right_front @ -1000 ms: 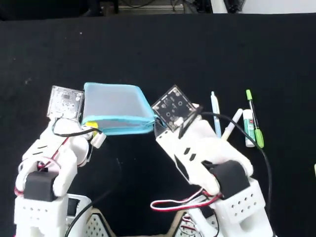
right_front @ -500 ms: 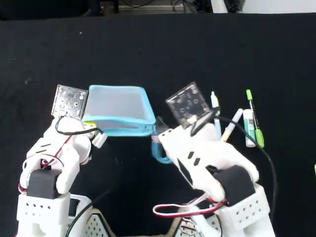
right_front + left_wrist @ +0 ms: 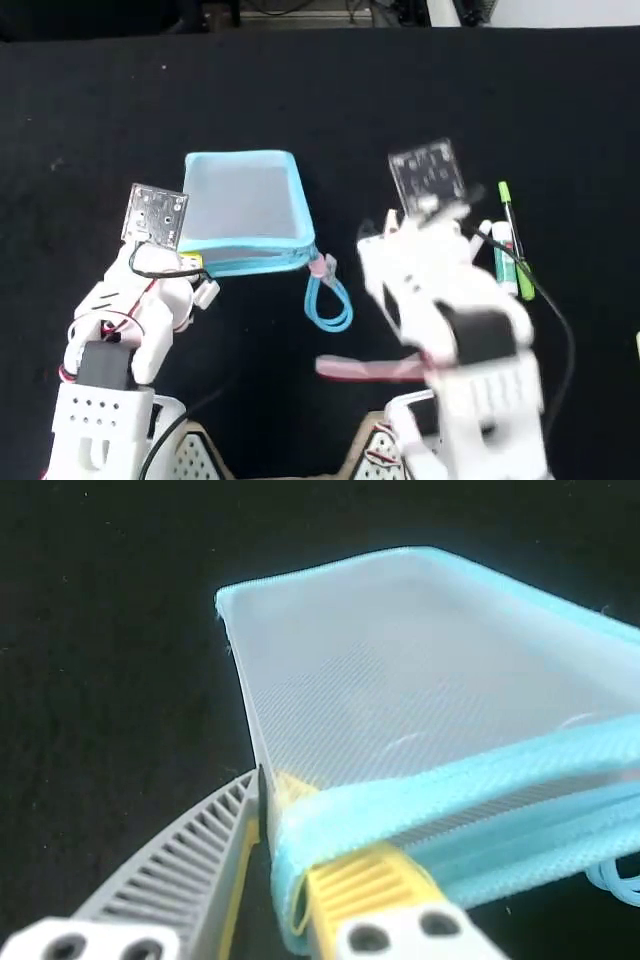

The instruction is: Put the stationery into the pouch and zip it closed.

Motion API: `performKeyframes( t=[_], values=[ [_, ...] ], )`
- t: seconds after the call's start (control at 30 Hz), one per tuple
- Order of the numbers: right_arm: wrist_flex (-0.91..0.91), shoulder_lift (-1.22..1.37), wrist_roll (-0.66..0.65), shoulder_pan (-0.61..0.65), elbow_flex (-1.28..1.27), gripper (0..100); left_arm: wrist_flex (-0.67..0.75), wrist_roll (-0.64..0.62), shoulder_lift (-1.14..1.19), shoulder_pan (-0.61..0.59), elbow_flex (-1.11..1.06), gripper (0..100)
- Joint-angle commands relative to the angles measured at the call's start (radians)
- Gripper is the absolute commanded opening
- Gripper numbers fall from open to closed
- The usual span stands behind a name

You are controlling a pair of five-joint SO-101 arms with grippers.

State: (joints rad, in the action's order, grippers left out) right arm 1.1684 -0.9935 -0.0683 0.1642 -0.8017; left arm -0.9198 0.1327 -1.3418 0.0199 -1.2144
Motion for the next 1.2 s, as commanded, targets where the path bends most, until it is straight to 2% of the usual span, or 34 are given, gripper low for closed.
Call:
performKeyframes(
  t=[0.0,0.2,0.53,0.8,1.17],
  values=[
    [-0.103,0.176,0.091,-0.092,-0.016,12.8,0.026,-0.012,0.003,0.005,-0.025,3],
    [-0.143,0.572,0.238,-0.123,0.143,15.5,0.064,-0.118,0.003,-0.001,-0.068,3],
    [-0.009,1.092,0.241,-0.124,0.587,15.5,0.064,-0.112,0.003,-0.001,-0.096,3],
    [0.066,1.316,0.241,-0.178,0.819,15.3,0.058,-0.112,0.003,-0.002,-0.096,3],
    [0.077,1.483,0.241,-0.178,0.932,15.2,0.058,-0.112,0.003,-0.002,-0.096,3]
  ],
)
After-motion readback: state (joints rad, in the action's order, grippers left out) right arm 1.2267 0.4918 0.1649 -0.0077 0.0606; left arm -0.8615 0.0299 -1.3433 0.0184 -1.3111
